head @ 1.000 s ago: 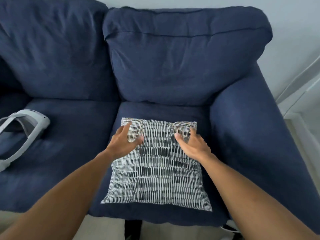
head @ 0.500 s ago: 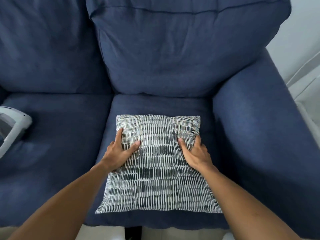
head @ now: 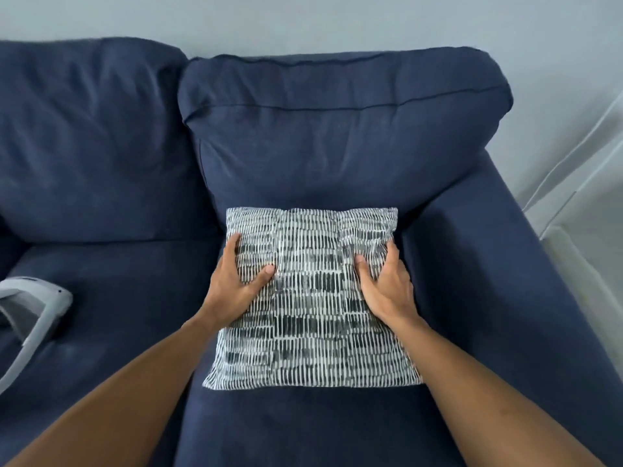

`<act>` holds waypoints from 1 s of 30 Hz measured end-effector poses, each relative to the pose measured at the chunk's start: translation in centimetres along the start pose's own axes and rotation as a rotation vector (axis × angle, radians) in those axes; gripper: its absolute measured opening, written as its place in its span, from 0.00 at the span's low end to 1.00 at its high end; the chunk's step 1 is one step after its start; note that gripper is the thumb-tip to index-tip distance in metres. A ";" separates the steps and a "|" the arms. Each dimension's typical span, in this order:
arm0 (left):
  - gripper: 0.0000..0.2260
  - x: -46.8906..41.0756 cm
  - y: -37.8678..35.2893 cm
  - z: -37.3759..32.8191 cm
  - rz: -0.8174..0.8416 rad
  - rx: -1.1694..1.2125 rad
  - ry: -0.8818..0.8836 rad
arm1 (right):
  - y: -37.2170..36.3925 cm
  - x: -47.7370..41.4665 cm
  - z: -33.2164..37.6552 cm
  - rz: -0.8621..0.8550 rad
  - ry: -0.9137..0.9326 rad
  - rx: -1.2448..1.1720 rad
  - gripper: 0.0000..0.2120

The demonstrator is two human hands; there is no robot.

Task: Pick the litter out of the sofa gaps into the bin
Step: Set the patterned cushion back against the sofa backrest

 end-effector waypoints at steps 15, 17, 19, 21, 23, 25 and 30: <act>0.49 -10.7 -1.7 -1.7 -0.166 0.011 -0.164 | -2.9 -9.8 1.3 -0.089 0.132 -0.232 0.40; 0.50 -11.2 -2.2 -0.6 -0.143 0.001 -0.154 | -4.0 -10.3 0.6 -0.073 0.120 -0.237 0.40; 0.50 -11.6 -2.4 0.4 -0.124 -0.002 -0.147 | -4.8 -10.8 0.2 -0.065 0.116 -0.241 0.40; 0.50 -12.0 -2.6 0.8 -0.113 -0.005 -0.146 | -5.2 -11.2 0.1 -0.064 0.113 -0.246 0.40; 0.50 -12.3 -2.7 0.9 -0.111 -0.002 -0.144 | -5.3 -11.6 0.1 -0.064 0.114 -0.254 0.40; 0.50 -12.5 -2.8 0.7 -0.103 0.001 -0.140 | -5.3 -11.8 0.2 -0.060 0.116 -0.261 0.40; 0.50 -11.9 -2.2 0.4 -0.085 -0.034 -0.144 | -4.4 -11.5 0.3 -0.039 0.102 -0.230 0.40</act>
Point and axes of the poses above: each hand's wrist, its own x-axis away from the middle knuckle, its own y-axis out of the back of the hand, z = x × y, the point moved 1 cm from there along -x, towards the middle knuckle, and after that the axes turned 3 degrees about y, right-handed, at the moved point
